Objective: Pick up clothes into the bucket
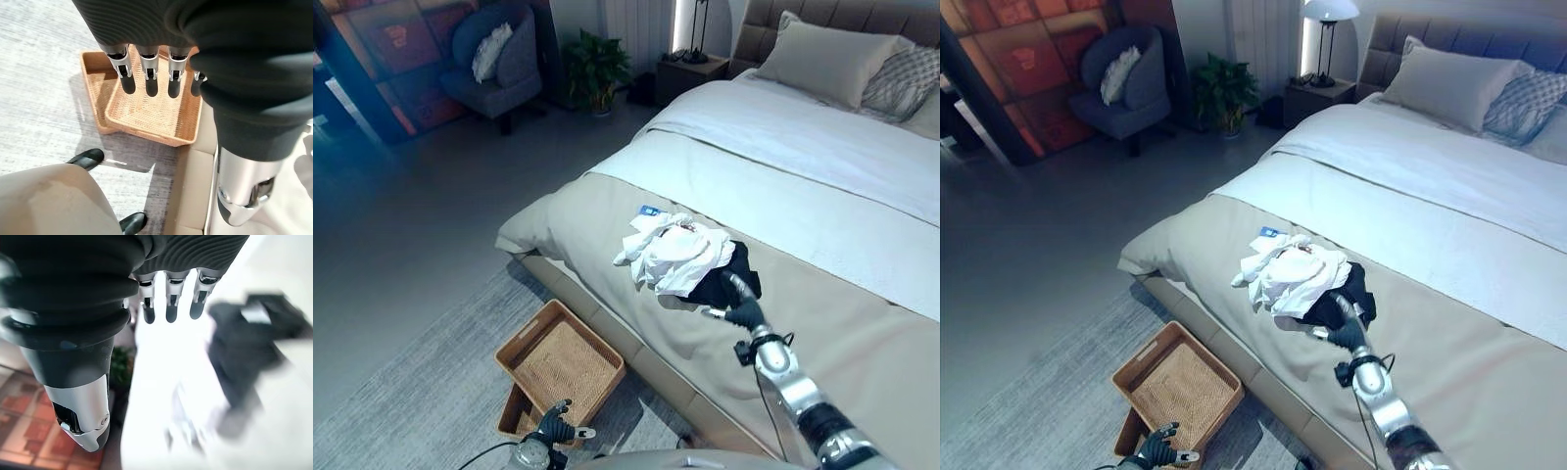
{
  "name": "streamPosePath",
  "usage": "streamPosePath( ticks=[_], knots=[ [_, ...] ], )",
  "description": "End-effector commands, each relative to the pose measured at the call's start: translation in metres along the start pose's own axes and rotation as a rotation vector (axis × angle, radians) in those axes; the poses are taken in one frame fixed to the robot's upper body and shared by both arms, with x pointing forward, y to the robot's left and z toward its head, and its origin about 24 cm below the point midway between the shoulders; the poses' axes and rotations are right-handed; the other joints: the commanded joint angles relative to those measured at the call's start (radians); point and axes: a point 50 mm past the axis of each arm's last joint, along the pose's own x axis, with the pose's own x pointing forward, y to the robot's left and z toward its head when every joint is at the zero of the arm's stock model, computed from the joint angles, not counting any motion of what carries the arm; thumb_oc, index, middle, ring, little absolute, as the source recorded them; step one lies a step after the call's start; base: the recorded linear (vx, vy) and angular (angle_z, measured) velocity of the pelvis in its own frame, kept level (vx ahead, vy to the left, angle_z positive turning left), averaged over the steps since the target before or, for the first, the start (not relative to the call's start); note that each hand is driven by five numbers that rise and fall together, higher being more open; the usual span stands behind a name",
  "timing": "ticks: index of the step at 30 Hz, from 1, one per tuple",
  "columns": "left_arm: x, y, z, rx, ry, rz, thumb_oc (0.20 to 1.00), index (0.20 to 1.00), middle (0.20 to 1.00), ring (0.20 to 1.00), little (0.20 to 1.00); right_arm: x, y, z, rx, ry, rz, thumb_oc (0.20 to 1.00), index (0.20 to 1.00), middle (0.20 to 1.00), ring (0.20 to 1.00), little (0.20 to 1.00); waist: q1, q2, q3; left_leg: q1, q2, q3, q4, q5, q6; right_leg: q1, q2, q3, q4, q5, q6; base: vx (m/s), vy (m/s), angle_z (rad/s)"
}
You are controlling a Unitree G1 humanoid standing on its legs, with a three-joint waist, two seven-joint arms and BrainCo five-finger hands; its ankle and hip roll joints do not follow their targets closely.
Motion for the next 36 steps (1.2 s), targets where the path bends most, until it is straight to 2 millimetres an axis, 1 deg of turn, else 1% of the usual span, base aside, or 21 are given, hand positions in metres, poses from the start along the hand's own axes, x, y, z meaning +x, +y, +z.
streamPosePath(
  ticks=[1, 3, 5, 7, 8, 11, 12, 13, 15, 16, 17, 18, 20, 21, 22, 25, 27, 28, 29, 31, 36],
  knots=[
    [0.008, 0.001, 0.032, -0.019, -0.100, 0.030, 1.000, 1.000, 1.000, 1.000, 1.000, 0.027, -0.027, 0.052, 0.011, -0.196, -0.193, 1.000, 1.000, 1.000, 1.000, 1.000, 0.013, -0.072, 0.083, -0.078, -0.052, -0.038, 0.084, -0.028, 0.012, -0.035, -0.088, -0.049, 0.146, -0.070, 0.066, -0.09, -0.004, 0.16],
    [0.010, 0.003, 0.039, -0.020, -0.127, 0.039, 1.000, 1.000, 1.000, 1.000, 1.000, 0.036, -0.041, 0.060, 0.015, -0.206, -0.268, 1.000, 1.000, 1.000, 1.000, 1.000, 0.019, -0.071, 0.108, -0.112, -0.056, -0.045, 0.108, -0.028, 0.014, -0.068, -0.091, -0.054, 0.172, -0.075, 0.063, -0.09, -0.002, 0.21],
    [0.011, 0.007, 0.049, -0.023, -0.159, 0.059, 1.000, 1.000, 1.000, 1.000, 1.000, 0.051, -0.062, 0.078, 0.035, -0.225, -0.384, 1.000, 1.000, 1.000, 1.000, 1.000, 0.029, -0.066, 0.153, -0.172, -0.065, -0.047, 0.157, -0.033, 0.016, -0.130, -0.096, -0.044, 0.215, -0.077, 0.060, -0.12, 0.007, 0.08],
    [0.011, 0.007, 0.050, -0.023, -0.161, 0.060, 1.000, 1.000, 1.000, 1.000, 1.000, 0.052, -0.062, 0.079, 0.035, -0.226, -0.385, 1.000, 1.000, 1.000, 1.000, 1.000, 0.030, -0.066, 0.152, -0.177, -0.065, -0.046, 0.161, -0.034, 0.016, -0.135, -0.096, -0.042, 0.218, -0.078, 0.060, -0.05, 0.001, 0.00],
    [0.011, 0.008, 0.054, -0.034, -0.180, 0.069, 1.000, 1.000, 1.000, 1.000, 1.000, 0.059, -0.076, 0.083, 0.012, -0.212, -0.434, 1.000, 1.000, 1.000, 1.000, 1.000, 0.038, -0.063, 0.177, -0.213, -0.070, -0.046, 0.195, -0.038, 0.015, -0.166, -0.098, -0.039, 0.236, -0.078, 0.058, -0.04, 0.003, 0.01],
    [0.011, 0.008, 0.061, -0.079, -0.204, 0.079, 1.000, 1.000, 1.000, 1.000, 1.000, 0.067, -0.101, 0.096, -0.034, -0.232, -0.505, 1.000, 1.000, 1.000, 1.000, 1.000, 0.046, -0.054, 0.203, -0.257, -0.075, -0.048, 0.236, -0.049, 0.015, -0.211, -0.101, -0.032, 0.276, -0.086, 0.055, -0.03, 0.009, 0.00],
    [0.011, 0.009, 0.067, -0.110, -0.229, 0.083, 1.000, 1.000, 1.000, 1.000, 1.000, 0.070, -0.114, 0.105, -0.055, -0.248, -0.549, 1.000, 1.000, 1.000, 1.000, 1.000, 0.049, -0.045, 0.226, -0.284, -0.075, -0.052, 0.256, -0.051, 0.013, -0.244, -0.104, -0.029, 0.311, -0.095, 0.052, -0.05, 0.015, 0.01],
    [0.011, 0.009, 0.067, -0.111, -0.230, 0.083, 1.000, 1.000, 1.000, 1.000, 1.000, 0.070, -0.114, 0.106, -0.055, -0.249, -0.549, 1.000, 1.000, 1.000, 1.000, 1.000, 0.049, -0.045, 0.225, -0.286, -0.075, -0.052, 0.258, -0.052, 0.013, -0.247, -0.104, -0.029, 0.314, -0.096, 0.052, -0.05, 0.013, 0.02],
    [0.011, 0.009, 0.074, -0.132, -0.255, 0.087, 1.000, 1.000, 1.000, 1.000, 1.000, 0.074, -0.129, 0.115, -0.088, -0.254, -0.584, 1.000, 1.000, 1.000, 1.000, 1.000, 0.052, -0.040, 0.250, -0.320, -0.075, -0.057, 0.279, -0.053, 0.012, -0.283, -0.109, -0.027, 0.347, -0.103, 0.050, -0.04, 0.001, 0.01],
    [0.011, 0.009, 0.074, -0.132, -0.255, 0.087, 1.000, 1.000, 1.000, 1.000, 1.000, 0.074, -0.129, 0.115, -0.088, -0.254, -0.584, 1.000, 1.000, 1.000, 1.000, 1.000, 0.052, -0.040, 0.250, -0.320, -0.075, -0.057, 0.279, -0.053, 0.012, -0.283, -0.109, -0.027, 0.347, -0.103, 0.050, -0.11, -0.003, 0.05],
    [0.011, 0.011, 0.084, -0.159, -0.296, 0.092, 1.000, 1.000, 1.000, 1.000, 1.000, 0.079, -0.145, 0.130, -0.121, -0.265, -0.623, 1.000, 1.000, 1.000, 1.000, 1.000, 0.056, -0.037, 0.280, -0.365, -0.074, -0.060, 0.295, -0.047, 0.010, -0.328, -0.111, -0.029, 0.373, -0.104, 0.047, -0.07, -0.006, 0.07],
    [0.011, 0.011, 0.084, -0.160, -0.297, 0.092, 1.000, 1.000, 1.000, 1.000, 1.000, 0.079, -0.145, 0.130, -0.121, -0.266, -0.623, 1.000, 1.000, 1.000, 1.000, 1.000, 0.055, -0.037, 0.279, -0.368, -0.074, -0.060, 0.297, -0.048, 0.010, -0.332, -0.112, -0.029, 0.375, -0.105, 0.047, -0.10, -0.013, 0.06],
    [0.011, 0.011, 0.090, -0.167, -0.318, 0.092, 1.000, 1.000, 1.000, 1.000, 1.000, 0.083, -0.154, 0.135, -0.139, -0.245, -0.641, 1.000, 1.000, 1.000, 1.000, 1.000, 0.059, -0.035, 0.297, -0.394, -0.072, -0.064, 0.299, -0.040, 0.009, -0.360, -0.113, -0.031, 0.385, -0.103, 0.045, -0.05, -0.014, 0.07],
    [0.011, 0.011, 0.093, -0.172, -0.324, 0.090, 1.000, 1.000, 1.000, 1.000, 1.000, 0.085, -0.158, 0.137, -0.148, -0.229, -0.647, 1.000, 1.000, 1.000, 1.000, 1.000, 0.061, -0.034, 0.306, -0.407, -0.072, -0.067, 0.300, -0.036, 0.008, -0.375, -0.114, -0.034, 0.394, -0.105, 0.044, -0.09, -0.021, 0.08],
    [0.011, 0.011, 0.100, -0.179, -0.343, 0.088, 1.000, 1.000, 1.000, 1.000, 1.000, 0.088, -0.167, 0.144, -0.169, -0.210, -0.659, 1.000, 1.000, 1.000, 1.000, 1.000, 0.065, -0.031, 0.328, -0.430, -0.071, -0.075, 0.297, -0.025, 0.008, -0.407, -0.115, -0.040, 0.410, -0.105, 0.043, -0.07, -0.017, 0.05],
    [0.012, 0.010, 0.103, -0.185, -0.350, 0.086, 1.000, 1.000, 1.000, 1.000, 1.000, 0.089, -0.171, 0.144, -0.176, -0.189, -0.661, 1.000, 1.000, 1.000, 1.000, 1.000, 0.066, -0.029, 0.335, -0.445, -0.072, -0.080, 0.296, -0.019, 0.007, -0.425, -0.117, -0.043, 0.419, -0.106, 0.042, -0.04, -0.016, 0.08],
    [0.011, 0.009, 0.111, -0.195, -0.372, 0.082, 1.000, 1.000, 1.000, 1.000, 1.000, 0.091, -0.182, 0.151, -0.210, -0.155, -0.678, 1.000, 1.000, 1.000, 1.000, 1.000, 0.070, -0.023, 0.360, -0.473, -0.076, -0.092, 0.297, -0.010, 0.005, -0.460, -0.123, -0.050, 0.446, -0.113, 0.039, -0.05, -0.025, 0.13],
    [0.012, 0.008, 0.118, -0.197, -0.382, 0.078, 1.000, 1.000, 1.000, 1.000, 1.000, 0.091, -0.192, 0.158, -0.238, -0.143, -0.697, 1.000, 1.000, 1.000, 1.000, 1.000, 0.074, -0.015, 0.377, -0.491, -0.078, -0.102, 0.293, -0.001, 0.003, -0.481, -0.128, -0.059, 0.457, -0.115, 0.039, -0.04, -0.018, 0.14],
    [0.012, 0.008, 0.118, -0.198, -0.383, 0.078, 1.000, 1.000, 1.000, 1.000, 1.000, 0.091, -0.193, 0.158, -0.238, -0.143, -0.697, 1.000, 1.000, 1.000, 1.000, 1.000, 0.073, -0.015, 0.377, -0.492, -0.078, -0.102, 0.293, -0.001, 0.003, -0.482, -0.128, -0.059, 0.458, -0.115, 0.039, -0.04, -0.011, 0.19],
    [0.012, 0.006, 0.123, -0.200, -0.397, 0.071, 1.000, 1.000, 1.000, 1.000, 1.000, 0.090, -0.200, 0.165, -0.249, -0.142, -0.723, 1.000, 1.000, 1.000, 1.000, 1.000, 0.074, -0.007, 0.390, -0.511, -0.082, -0.110, 0.292, 0.008, 0.003, -0.502, -0.134, -0.063, 0.470, -0.118, 0.038, -0.02, 0.004, 0.21],
    [0.011, 0.005, 0.138, -0.200, -0.437, 0.063, 1.000, 1.000, 1.000, 1.000, 1.000, 0.088, -0.214, 0.181, -0.359, -0.156, -0.751, 1.000, 1.000, 1.000, 1.000, 1.000, 0.079, 0.006, 0.416, -0.536, -0.090, -0.127, 0.280, 0.022, 0.004, -0.537, -0.144, -0.075, 0.486, -0.120, 0.037, 0.00, -0.006, 0.10]
  ],
)
